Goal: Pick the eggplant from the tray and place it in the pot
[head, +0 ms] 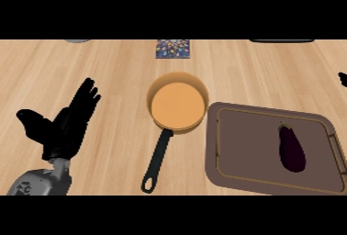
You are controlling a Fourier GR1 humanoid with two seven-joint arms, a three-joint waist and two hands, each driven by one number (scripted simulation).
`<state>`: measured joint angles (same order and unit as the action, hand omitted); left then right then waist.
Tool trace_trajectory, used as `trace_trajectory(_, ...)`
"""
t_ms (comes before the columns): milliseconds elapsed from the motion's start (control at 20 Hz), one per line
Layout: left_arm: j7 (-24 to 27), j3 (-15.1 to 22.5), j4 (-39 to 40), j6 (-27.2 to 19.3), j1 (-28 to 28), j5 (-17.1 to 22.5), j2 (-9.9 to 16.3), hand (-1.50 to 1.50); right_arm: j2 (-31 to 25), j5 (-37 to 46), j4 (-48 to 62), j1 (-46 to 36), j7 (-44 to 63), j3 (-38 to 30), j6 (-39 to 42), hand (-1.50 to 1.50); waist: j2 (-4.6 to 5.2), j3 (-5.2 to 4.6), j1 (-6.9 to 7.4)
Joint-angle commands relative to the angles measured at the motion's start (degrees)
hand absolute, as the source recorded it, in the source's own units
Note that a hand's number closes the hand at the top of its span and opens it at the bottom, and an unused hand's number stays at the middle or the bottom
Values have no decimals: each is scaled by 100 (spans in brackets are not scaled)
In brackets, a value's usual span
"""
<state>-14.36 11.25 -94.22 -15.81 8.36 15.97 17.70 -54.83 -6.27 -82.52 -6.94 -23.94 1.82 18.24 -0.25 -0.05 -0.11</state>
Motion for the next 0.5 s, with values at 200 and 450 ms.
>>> trace_trajectory(200, -145, 114, 12, -153, 179, -234, -214, 0, -1378, 139, -641, -306, 1019, -140, 1283, -150, 14, -5, -21)
trace_trajectory(450, -166, -89, -247, 197, -62, -51, -5, 0, -1377, 76, -687, -771, 2090, 170, 1922, -150, 29, -2, 87)
